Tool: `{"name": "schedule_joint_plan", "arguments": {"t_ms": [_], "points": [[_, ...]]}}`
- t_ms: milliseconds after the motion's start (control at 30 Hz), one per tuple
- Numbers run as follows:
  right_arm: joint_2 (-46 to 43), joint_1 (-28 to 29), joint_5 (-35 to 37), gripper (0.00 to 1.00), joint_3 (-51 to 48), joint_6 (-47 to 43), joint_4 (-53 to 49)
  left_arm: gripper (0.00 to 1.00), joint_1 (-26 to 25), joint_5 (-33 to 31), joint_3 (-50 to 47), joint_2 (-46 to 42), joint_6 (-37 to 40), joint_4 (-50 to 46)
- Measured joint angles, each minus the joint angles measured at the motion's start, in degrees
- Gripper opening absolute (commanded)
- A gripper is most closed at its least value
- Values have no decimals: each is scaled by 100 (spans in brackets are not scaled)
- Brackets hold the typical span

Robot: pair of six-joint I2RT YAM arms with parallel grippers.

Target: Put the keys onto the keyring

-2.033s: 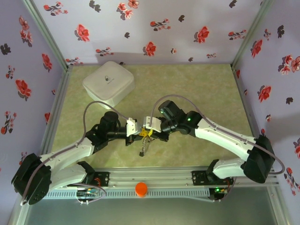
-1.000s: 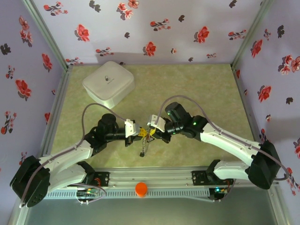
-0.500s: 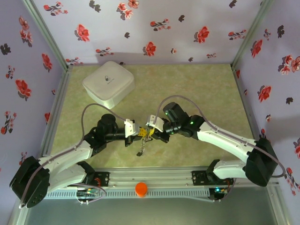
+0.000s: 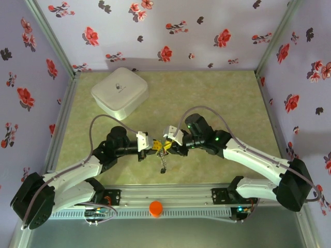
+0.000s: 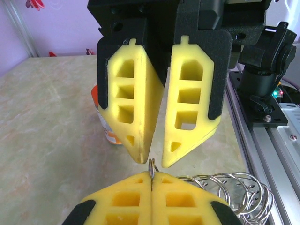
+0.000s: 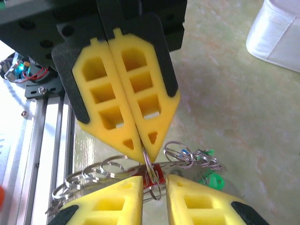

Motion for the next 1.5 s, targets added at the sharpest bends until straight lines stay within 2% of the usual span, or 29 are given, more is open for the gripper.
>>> {"name": "schedule_joint_plan", "arguments": {"t_ms": [433, 533, 567, 600, 667, 733, 967, 1267, 1433, 1500], "points": [[61, 0, -81, 0, 0, 22, 103, 0, 2, -31, -24, 0, -44, 22], [101, 0, -85, 0, 0, 20, 90, 0, 2, -46, -59, 0, -59, 37], [109, 0, -85, 0, 0, 17, 87, 2, 2, -52, -68, 0, -61, 39], [116, 0, -85, 0, 2, 13, 72, 16, 2, -57, -70, 0, -63, 37], [129, 0, -79, 0, 28, -22, 22, 29, 2, -87, -68, 0, -37, 33], [153, 0, -55, 0, 90, -76, -146, 30, 0, -140, -61, -17, -9, -61], [426, 31, 168, 0, 640, -472, -944, 25, 0, -205, 267, 0, 247, -855], [726, 232, 404, 0, 1165, -857, -1523, 19, 0, -199, 476, 177, 420, -1174], [822, 321, 525, 0, 1281, -942, -1661, 3, -4, -170, 498, 229, 442, -1235], [822, 330, 573, 0, 1294, -960, -1690, 0, -9, -149, 501, 232, 476, -1257]]}}
